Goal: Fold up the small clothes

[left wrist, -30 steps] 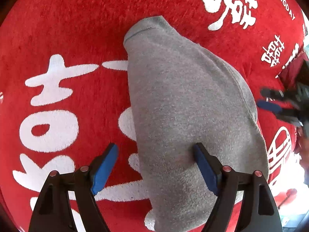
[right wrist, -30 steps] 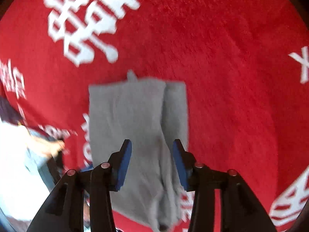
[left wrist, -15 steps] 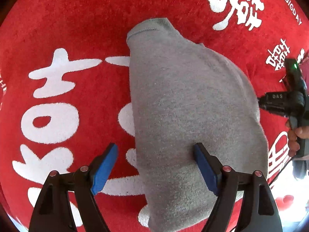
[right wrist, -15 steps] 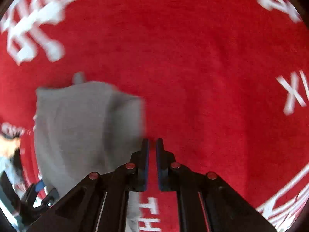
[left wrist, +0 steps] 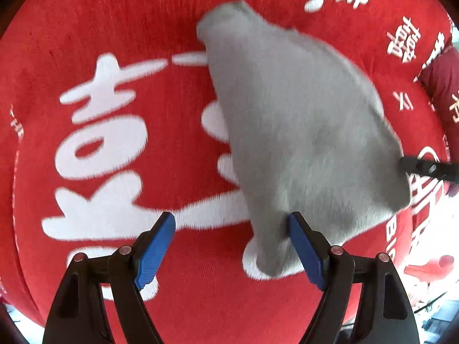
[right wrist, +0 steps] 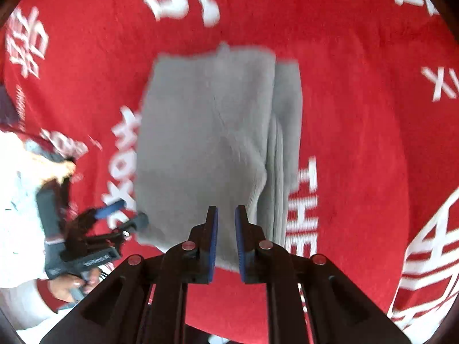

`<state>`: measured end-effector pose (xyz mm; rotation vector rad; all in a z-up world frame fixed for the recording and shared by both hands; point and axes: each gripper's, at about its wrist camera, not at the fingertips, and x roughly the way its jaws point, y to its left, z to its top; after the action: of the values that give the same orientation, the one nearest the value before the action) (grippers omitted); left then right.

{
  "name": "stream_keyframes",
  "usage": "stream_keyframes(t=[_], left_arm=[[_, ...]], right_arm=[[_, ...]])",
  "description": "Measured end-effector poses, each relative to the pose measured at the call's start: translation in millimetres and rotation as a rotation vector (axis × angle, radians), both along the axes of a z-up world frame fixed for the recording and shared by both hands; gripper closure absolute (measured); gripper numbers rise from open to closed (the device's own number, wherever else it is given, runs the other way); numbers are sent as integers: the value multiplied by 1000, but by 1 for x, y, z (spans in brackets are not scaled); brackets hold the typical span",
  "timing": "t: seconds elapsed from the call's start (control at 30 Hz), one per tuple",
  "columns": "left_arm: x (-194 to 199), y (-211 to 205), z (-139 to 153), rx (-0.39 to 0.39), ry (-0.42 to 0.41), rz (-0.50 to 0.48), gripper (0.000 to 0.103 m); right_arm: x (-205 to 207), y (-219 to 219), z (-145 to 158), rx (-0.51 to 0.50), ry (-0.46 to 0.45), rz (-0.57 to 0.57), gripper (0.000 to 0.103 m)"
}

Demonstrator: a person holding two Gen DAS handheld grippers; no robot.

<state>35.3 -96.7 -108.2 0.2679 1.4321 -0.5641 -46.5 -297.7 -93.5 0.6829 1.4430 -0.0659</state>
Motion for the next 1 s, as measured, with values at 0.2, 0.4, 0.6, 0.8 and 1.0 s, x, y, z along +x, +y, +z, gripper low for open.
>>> stream_keyframes(t=[0.2,0.4,0.6,0.8,1.0], left_arm=[[3,8,-1,-18,49,49,21],[0,14,9,-7,47,34,21],[-5,25,17,5,54,25,21],[-11,40,28,-12,41,12,21],[-20,52,41,-26,17,8,21]], right_arm=[[-25,2,-23,5,47,-58,90],[-35,12,2,-39,55,-30,67],[-23,42,7,-54,43,-37,55],[-34,67,14,-44,44,-56,50],[-49,98,18,-38,43,-88,48]])
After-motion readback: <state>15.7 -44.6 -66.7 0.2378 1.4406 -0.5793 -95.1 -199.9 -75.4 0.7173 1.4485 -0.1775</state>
